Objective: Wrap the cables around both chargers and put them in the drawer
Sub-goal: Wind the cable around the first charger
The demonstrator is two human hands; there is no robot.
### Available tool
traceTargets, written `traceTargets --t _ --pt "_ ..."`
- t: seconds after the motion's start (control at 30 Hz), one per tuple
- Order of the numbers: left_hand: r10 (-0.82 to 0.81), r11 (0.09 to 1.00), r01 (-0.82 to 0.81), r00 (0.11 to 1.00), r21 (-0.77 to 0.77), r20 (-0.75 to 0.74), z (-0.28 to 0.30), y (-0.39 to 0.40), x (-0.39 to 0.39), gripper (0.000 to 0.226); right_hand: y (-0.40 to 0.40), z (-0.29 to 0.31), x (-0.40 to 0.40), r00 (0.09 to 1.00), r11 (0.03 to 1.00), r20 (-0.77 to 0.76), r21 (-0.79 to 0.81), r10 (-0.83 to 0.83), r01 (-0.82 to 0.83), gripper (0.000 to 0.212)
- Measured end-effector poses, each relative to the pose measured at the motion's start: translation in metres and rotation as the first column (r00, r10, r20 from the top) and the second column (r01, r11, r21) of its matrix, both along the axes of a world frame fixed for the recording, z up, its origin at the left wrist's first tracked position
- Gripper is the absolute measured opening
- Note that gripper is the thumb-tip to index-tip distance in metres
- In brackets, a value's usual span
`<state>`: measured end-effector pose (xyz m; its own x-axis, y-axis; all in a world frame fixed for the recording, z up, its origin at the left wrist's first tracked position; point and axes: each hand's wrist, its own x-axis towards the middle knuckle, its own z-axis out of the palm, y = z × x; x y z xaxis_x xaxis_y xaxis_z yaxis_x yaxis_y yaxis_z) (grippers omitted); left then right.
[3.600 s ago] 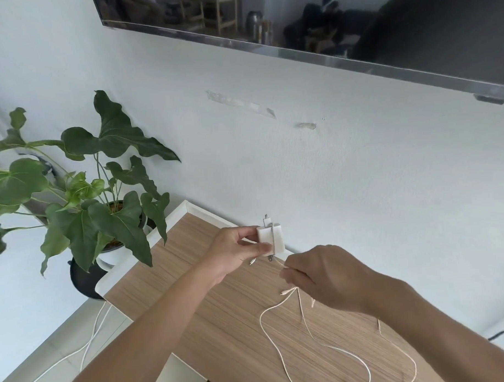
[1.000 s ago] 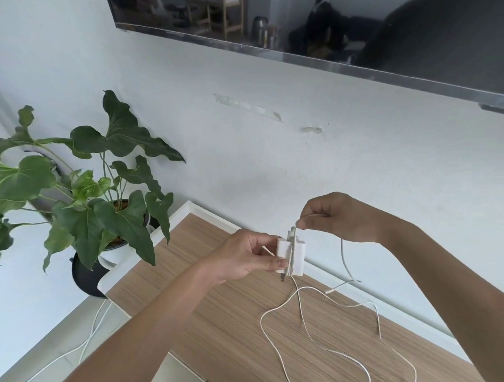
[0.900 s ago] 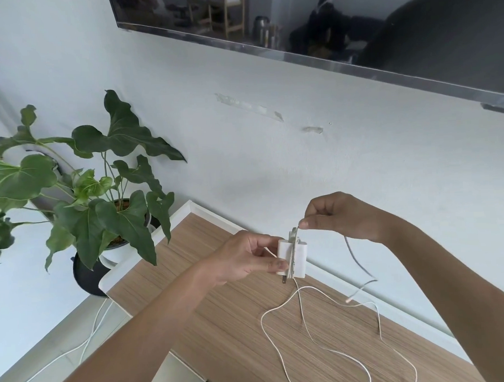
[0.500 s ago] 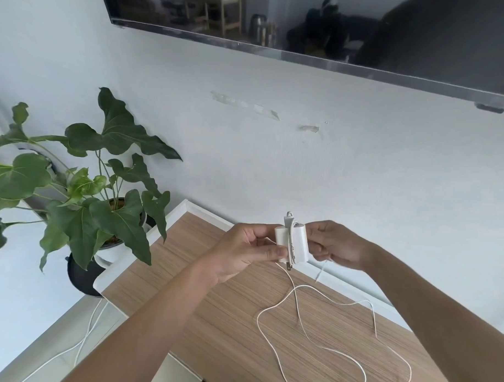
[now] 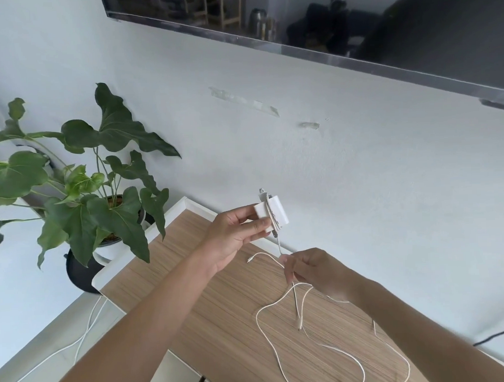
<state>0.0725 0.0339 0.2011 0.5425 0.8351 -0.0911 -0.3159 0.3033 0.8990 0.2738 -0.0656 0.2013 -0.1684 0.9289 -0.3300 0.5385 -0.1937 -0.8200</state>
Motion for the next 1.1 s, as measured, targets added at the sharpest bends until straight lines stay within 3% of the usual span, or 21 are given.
traceTargets --t 0.27,0.43,0.6,0.77,1.1 --pt "-0.007 0.997 0.005 1.000 -0.083 -0.027 -0.015 0.003 0.000 0.037 -0.006 0.028 -0.003 0.946 0.989 0.310 0.086 0.092 -0.124 0.054" --pt "-0.059 0.994 0.056 0.998 -0.096 -0.024 -0.012 0.004 -0.003 0.041 -0.007 0.043 -0.001 0.899 0.971 0.418 0.127 0.133 -0.202 0.055" --pt "-0.067 0.998 0.066 0.986 -0.012 -0.155 -0.012 0.002 -0.004 0.033 -0.004 0.061 0.002 0.843 0.943 0.513 0.173 0.160 -0.284 0.050" --pt "-0.003 0.985 0.074 0.910 0.155 -0.415 -0.015 -0.001 -0.004 0.028 0.000 0.093 0.004 0.867 0.935 0.456 0.176 0.200 -0.308 0.033" --pt "-0.076 0.968 0.185 0.859 0.169 -0.506 -0.011 -0.010 -0.004 0.022 0.028 0.105 0.014 0.906 0.920 0.405 0.297 0.121 -0.255 0.021"
